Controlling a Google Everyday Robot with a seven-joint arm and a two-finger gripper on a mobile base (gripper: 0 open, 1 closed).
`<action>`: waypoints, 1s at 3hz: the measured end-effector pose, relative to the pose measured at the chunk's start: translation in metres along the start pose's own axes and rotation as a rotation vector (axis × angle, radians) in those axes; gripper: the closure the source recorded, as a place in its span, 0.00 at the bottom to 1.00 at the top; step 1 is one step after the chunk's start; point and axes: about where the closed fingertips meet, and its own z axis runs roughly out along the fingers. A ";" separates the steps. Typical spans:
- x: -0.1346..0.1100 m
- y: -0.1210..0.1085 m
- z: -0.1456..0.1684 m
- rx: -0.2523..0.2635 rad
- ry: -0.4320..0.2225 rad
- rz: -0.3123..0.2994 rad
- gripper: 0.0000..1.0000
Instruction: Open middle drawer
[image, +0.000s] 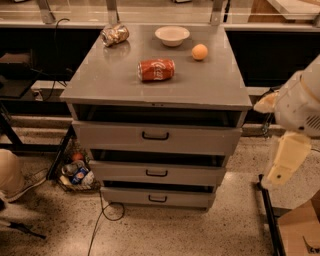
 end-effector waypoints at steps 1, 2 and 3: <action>0.009 0.027 0.059 -0.084 -0.017 -0.017 0.00; 0.015 0.060 0.130 -0.180 -0.034 0.002 0.00; 0.015 0.060 0.130 -0.180 -0.034 0.002 0.00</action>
Offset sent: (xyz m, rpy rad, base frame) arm -0.0499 0.0502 -0.2121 0.1230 0.2582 0.0539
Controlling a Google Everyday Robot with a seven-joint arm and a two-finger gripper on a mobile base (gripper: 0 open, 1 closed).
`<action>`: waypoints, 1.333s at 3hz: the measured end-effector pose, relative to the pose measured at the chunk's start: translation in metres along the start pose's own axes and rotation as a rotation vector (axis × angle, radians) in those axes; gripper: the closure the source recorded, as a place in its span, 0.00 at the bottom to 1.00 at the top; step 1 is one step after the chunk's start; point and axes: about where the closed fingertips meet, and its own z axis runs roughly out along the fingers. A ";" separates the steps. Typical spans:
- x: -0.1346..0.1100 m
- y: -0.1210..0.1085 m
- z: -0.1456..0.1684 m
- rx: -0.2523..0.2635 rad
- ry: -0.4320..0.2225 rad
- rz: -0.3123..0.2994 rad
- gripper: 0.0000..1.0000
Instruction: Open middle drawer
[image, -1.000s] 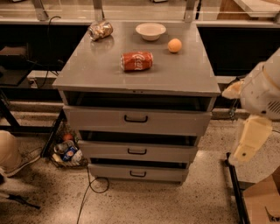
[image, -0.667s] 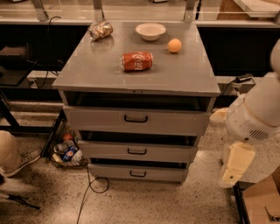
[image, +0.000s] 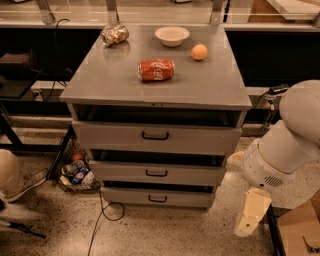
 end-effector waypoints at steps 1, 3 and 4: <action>0.001 -0.002 0.025 0.008 0.005 -0.007 0.00; 0.006 -0.036 0.138 -0.008 -0.095 0.001 0.00; 0.006 -0.037 0.142 -0.008 -0.093 0.002 0.00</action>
Offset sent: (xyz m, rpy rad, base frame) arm 0.0413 0.0213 -0.1467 0.0419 -0.0392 -0.0005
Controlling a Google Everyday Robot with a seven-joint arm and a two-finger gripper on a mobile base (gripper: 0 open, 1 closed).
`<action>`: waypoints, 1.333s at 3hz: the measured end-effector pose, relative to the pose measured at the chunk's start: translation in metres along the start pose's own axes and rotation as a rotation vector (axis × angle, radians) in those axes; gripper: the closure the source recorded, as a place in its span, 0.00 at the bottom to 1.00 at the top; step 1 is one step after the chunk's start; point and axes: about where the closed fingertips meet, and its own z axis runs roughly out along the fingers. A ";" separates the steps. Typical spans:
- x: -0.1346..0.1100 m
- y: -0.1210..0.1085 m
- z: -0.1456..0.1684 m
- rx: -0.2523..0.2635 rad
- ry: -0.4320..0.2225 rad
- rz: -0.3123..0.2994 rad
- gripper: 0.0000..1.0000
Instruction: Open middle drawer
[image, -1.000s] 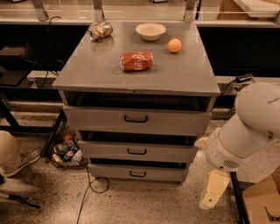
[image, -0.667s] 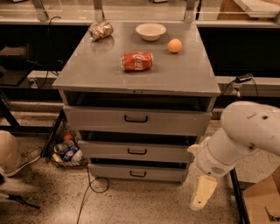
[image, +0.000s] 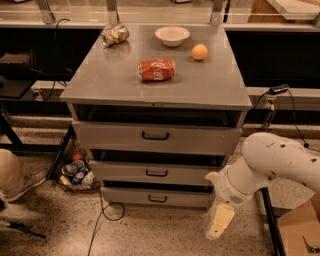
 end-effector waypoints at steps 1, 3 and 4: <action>0.004 -0.008 0.011 0.019 0.009 0.000 0.00; 0.016 -0.082 0.082 0.174 0.034 -0.008 0.00; 0.016 -0.082 0.082 0.174 0.034 -0.008 0.00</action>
Offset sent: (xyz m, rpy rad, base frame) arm 0.0881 -0.0064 -0.1023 -0.1165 -0.1825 -0.0822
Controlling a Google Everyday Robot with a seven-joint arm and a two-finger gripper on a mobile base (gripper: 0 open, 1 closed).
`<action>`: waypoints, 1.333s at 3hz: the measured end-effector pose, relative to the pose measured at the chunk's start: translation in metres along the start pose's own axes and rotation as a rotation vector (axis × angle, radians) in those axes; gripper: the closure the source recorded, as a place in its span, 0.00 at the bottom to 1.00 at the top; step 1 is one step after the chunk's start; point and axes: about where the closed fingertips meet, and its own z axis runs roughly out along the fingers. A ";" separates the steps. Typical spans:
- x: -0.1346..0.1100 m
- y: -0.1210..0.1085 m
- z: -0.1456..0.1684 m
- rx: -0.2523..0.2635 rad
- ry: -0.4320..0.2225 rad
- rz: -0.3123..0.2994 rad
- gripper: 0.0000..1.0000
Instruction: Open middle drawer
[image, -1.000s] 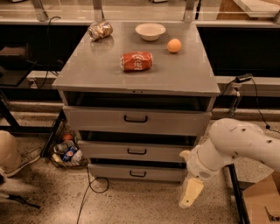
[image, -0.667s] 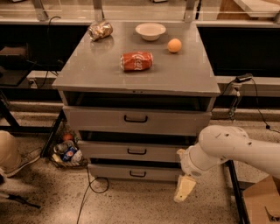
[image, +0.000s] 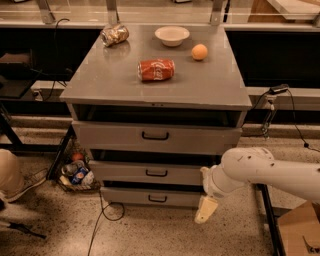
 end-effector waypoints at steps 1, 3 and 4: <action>0.006 -0.012 0.014 0.031 0.016 -0.049 0.00; 0.023 -0.064 0.066 0.131 0.073 -0.205 0.00; 0.020 -0.084 0.099 0.130 0.067 -0.241 0.00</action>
Offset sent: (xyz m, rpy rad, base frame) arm 0.0755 -0.0228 -0.0634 -0.1659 -0.2060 0.1539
